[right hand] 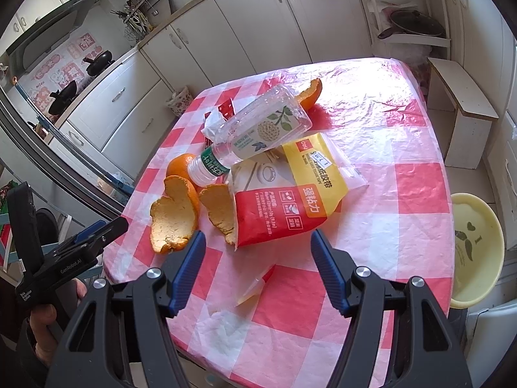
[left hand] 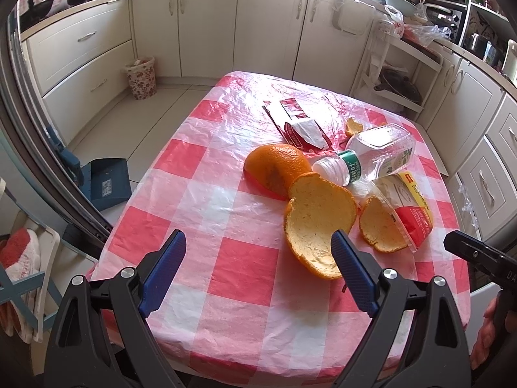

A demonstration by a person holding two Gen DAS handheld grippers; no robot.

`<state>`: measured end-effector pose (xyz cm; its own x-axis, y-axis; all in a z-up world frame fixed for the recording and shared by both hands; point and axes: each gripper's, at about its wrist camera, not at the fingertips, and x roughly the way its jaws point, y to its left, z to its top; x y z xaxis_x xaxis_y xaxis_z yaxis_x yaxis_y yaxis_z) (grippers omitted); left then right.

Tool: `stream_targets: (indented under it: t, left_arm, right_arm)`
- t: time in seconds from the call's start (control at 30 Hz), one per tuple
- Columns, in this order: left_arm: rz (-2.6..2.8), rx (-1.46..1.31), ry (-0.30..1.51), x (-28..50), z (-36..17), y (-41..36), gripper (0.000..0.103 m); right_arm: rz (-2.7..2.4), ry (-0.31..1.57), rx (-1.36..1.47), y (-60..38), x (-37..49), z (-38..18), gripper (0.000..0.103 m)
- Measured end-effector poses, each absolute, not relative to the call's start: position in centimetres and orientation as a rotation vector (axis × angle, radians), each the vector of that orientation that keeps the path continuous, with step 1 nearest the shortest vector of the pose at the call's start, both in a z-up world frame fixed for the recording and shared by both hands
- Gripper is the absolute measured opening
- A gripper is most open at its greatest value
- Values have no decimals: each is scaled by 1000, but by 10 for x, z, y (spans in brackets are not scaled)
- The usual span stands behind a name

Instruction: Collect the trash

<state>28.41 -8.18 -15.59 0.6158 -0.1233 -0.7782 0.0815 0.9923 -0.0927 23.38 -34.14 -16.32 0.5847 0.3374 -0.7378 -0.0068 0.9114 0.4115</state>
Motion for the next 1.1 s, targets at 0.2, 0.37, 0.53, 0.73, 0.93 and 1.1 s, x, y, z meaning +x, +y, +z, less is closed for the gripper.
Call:
stream_targets:
  t: [0.2,0.37,0.53,0.73,0.93,1.1]
  left_arm:
    - [-108,-52,878,282,-155,-75,87]
    - [-99,-49,860,278,-154,-72,87]
    - [-99,-19,852,274,-155,-75,87]
    - [-98,3,852,272,-156,-76,87]
    - [-97,14,858,271,-158,-77,87]
    - [-97,18,859,271,-159,-78,87]
  right_arm:
    - [198,941,370,-336,236,-167,65]
    - [171,942,326,-332,236,-170,65]
    - [153,949,308,-334,235,-174,65]
    - [131,952,309,-342,233,-177,65]
    - [132,949,308,-343,232,-176,65]
    - [132,947,309,-343,231,-175,65]
